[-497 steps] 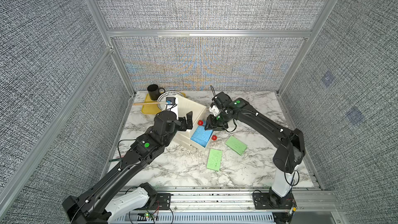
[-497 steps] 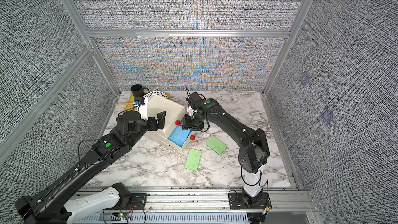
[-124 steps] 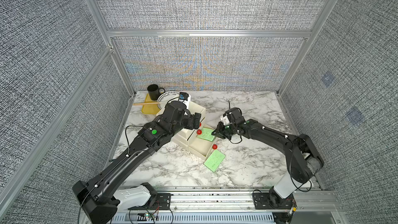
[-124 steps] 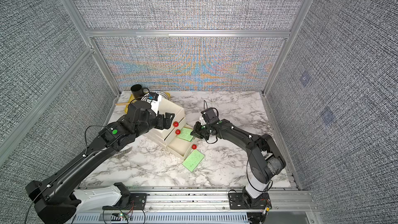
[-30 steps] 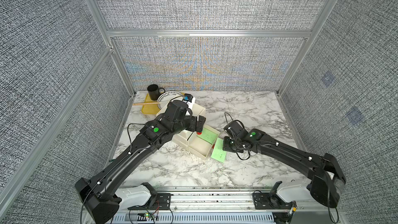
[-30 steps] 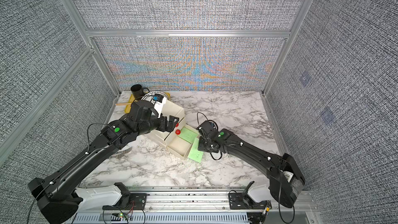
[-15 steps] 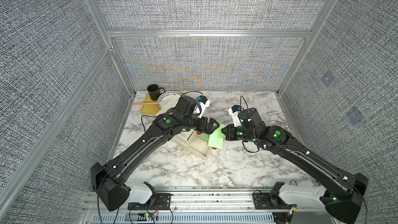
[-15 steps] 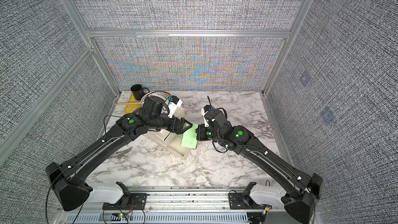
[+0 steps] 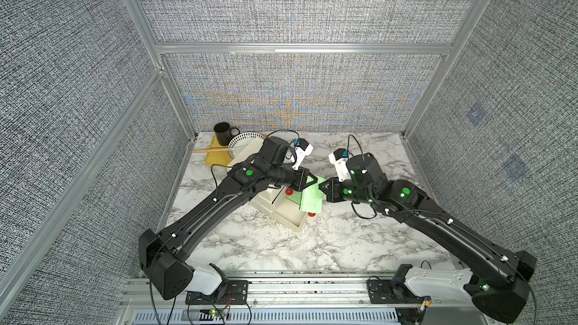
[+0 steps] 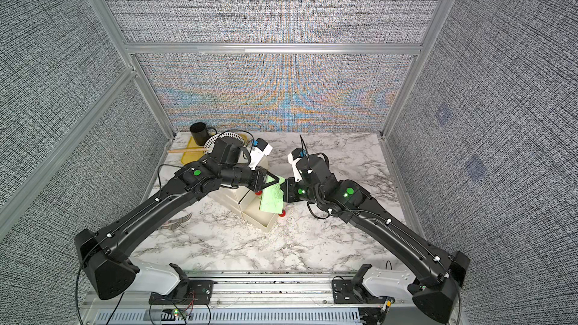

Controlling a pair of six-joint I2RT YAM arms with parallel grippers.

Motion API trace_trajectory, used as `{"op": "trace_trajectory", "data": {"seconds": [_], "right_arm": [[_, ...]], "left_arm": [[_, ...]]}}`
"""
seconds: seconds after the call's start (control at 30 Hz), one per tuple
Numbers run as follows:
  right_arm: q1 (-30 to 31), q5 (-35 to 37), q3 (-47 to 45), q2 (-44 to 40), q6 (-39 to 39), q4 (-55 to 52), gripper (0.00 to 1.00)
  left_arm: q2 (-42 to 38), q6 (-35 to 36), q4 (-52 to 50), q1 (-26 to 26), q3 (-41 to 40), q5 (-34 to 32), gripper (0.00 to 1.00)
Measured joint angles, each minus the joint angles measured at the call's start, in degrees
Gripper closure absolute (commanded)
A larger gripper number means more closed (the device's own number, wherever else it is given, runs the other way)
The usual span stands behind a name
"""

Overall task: Please put the sticky notes in the drawer by color
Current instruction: Pick up the sponge from the center of the board.

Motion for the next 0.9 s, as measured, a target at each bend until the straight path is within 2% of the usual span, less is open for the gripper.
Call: {"op": "trace_trajectory", "data": {"seconds": [0.03, 0.07, 0.17, 0.37, 0.53, 0.7, 0.9], "right_arm": [[0.0, 0.2, 0.2, -0.1, 0.1, -0.1, 0.53], [0.0, 0.7, 0.2, -0.4, 0.2, -0.2, 0.47], [0.2, 3.7, 0.0, -2.1, 0.9, 0.1, 0.39], [-0.6, 10.9, -4.0, -9.1, 4.2, 0.9, 0.38], [-4.9, 11.4, -4.7, -11.3, 6.9, 1.6, 0.38], [-9.0, 4.6, -6.5, -11.4, 9.7, 4.8, 0.38], [-10.3, -6.5, -12.2, -10.9, 14.0, 14.6, 0.38]], "left_arm": [[-0.2, 0.0, 0.3, 0.0, 0.0, 0.0, 0.98], [-0.4, 0.0, 0.3, 0.0, 0.0, 0.0, 0.98], [-1.7, -0.3, 0.9, -0.2, -0.6, 0.0, 0.99], [-6.0, -4.2, 6.3, -0.4, -4.4, -4.3, 0.99], [-11.0, -13.8, 16.8, -0.4, -12.0, -13.0, 0.99], [-13.8, -22.8, 24.8, -0.4, -17.3, -21.2, 0.99], [-17.1, -28.1, 30.7, -0.4, -20.7, -27.9, 0.99]]}}
